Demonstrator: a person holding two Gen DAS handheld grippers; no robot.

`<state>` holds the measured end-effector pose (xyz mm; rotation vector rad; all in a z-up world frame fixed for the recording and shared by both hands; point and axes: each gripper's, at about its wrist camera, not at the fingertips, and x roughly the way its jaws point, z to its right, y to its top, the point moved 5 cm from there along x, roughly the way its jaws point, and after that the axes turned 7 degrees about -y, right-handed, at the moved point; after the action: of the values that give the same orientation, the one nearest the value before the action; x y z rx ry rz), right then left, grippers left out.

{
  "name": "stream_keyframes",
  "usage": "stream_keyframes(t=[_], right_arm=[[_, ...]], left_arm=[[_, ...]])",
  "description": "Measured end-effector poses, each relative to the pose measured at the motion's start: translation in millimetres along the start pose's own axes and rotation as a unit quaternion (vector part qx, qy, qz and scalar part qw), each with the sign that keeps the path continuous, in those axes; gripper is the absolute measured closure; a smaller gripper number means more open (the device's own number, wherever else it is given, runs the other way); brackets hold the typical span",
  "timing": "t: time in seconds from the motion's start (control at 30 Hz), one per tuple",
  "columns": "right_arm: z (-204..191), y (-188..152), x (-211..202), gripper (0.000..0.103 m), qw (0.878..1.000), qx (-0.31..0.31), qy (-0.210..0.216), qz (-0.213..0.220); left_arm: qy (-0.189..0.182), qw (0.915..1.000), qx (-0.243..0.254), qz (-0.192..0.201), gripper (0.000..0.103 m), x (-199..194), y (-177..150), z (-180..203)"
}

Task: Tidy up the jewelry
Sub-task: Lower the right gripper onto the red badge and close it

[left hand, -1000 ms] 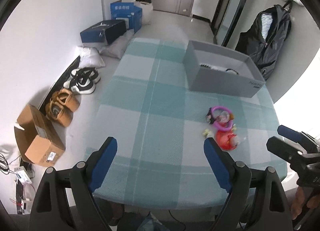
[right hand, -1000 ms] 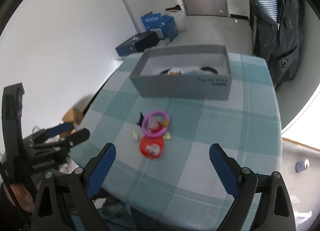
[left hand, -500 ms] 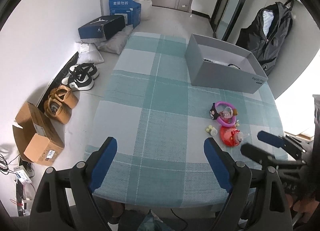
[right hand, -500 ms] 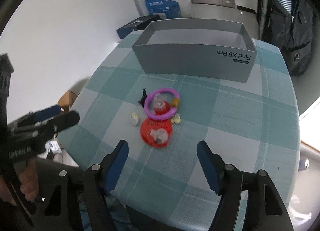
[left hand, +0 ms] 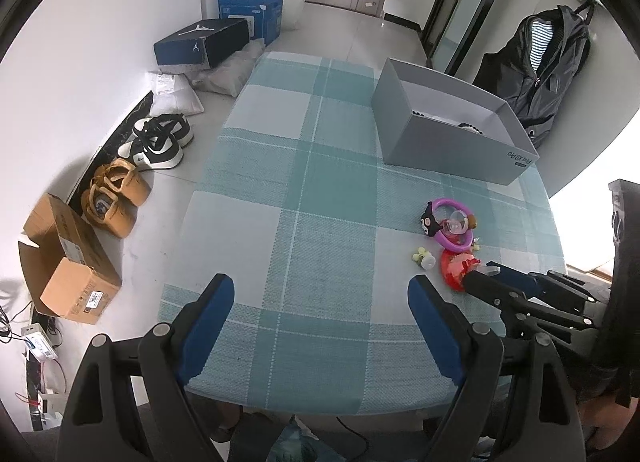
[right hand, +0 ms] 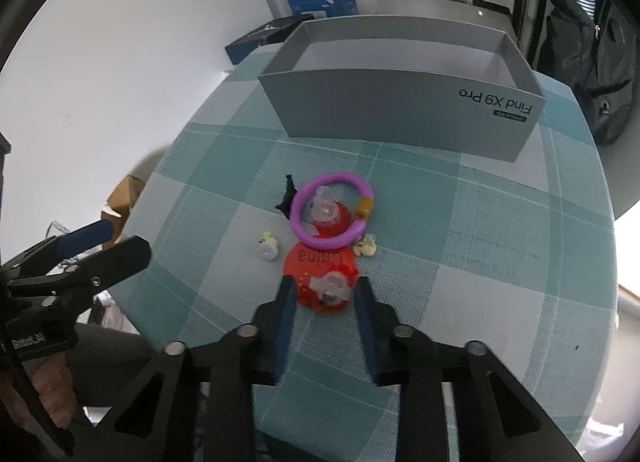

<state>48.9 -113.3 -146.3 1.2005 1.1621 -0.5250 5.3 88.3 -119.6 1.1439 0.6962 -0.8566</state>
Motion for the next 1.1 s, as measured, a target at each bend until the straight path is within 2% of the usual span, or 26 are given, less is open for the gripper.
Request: stream_keyframes(t=[0.07,0.47,0.63,0.93,1.1], right_arm=[[1,1,0,0.085,1.0,0.001,0.001,0.003],[9,1,-15,0.085,1.0,0.004,0.008,0.025],[17,1,-21,0.085,0.999,0.017,0.007,0.033],[37,1,-42,0.085,0.998,0.034,0.007,0.055],[44,0,-50,0.085,0.997,0.042,0.012,0.062]], left_arm=[[-0.001,1.0,0.001,0.001,0.017,0,0,0],[-0.005,1.0,0.004,-0.007,0.017,7,2,9],[-0.017,0.9993,0.031,-0.013,0.017,14,10,23],[-0.029,0.9957,0.07,-0.052,0.017,37,5,42],[-0.041,0.9955,0.064,-0.056,0.02,43,8,45]])
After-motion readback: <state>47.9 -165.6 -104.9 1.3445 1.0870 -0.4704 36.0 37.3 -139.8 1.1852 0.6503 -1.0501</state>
